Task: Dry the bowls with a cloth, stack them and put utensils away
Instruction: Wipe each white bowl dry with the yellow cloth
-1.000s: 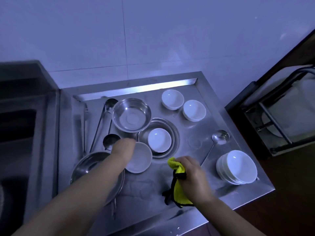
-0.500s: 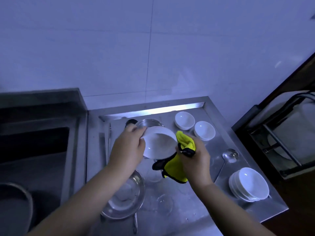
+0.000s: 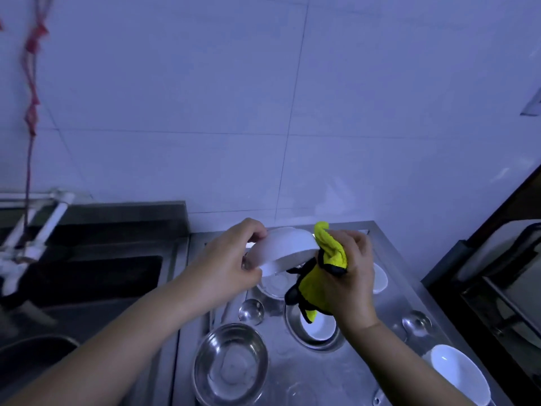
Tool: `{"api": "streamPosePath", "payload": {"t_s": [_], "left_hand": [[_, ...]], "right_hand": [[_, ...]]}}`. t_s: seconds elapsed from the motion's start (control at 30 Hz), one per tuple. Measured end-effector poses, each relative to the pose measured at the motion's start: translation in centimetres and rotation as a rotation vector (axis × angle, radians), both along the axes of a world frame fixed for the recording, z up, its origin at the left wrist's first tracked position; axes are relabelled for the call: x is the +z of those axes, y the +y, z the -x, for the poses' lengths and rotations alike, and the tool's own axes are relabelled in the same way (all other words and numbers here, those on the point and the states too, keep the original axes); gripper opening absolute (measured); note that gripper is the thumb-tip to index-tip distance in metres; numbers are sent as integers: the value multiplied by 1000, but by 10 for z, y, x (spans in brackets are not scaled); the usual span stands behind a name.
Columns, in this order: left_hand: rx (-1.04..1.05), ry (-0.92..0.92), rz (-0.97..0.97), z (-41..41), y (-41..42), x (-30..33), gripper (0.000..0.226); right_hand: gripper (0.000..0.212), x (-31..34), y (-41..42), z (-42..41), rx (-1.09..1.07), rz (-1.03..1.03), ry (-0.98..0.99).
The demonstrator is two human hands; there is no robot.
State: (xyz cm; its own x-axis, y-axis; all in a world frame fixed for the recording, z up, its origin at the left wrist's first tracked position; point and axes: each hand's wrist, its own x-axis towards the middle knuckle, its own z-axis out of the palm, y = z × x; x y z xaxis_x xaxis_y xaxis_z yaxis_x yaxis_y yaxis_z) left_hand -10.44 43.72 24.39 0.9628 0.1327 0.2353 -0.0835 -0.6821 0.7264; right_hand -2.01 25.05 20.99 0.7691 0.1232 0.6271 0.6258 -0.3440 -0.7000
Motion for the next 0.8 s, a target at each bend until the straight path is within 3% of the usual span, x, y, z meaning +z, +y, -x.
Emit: {"api": "streamPosePath", "payload": {"t_s": [0.2,0.3,0.37,0.5,0.7,0.8], "left_hand": [[109,-3,290,16,-10,15,67],[119,-24,500,16,-29,23,66],[108,-41,537,14,-42,26,65],[89,-62,636,16,-55,35,66],[10,-68,705,25,-61,52,65],[2,-41,652,28,-63,57,67]], "right_hand": [[49,16,12,18,26,-43,-129],[42,19,23,22,54,89,-116],[44,26,27,22,92,202,-102],[52,39,9,20,384,333,-92],[38,48,-22,14,651,407,-401],[30,52,-43,-7,734,586,-645]]}}
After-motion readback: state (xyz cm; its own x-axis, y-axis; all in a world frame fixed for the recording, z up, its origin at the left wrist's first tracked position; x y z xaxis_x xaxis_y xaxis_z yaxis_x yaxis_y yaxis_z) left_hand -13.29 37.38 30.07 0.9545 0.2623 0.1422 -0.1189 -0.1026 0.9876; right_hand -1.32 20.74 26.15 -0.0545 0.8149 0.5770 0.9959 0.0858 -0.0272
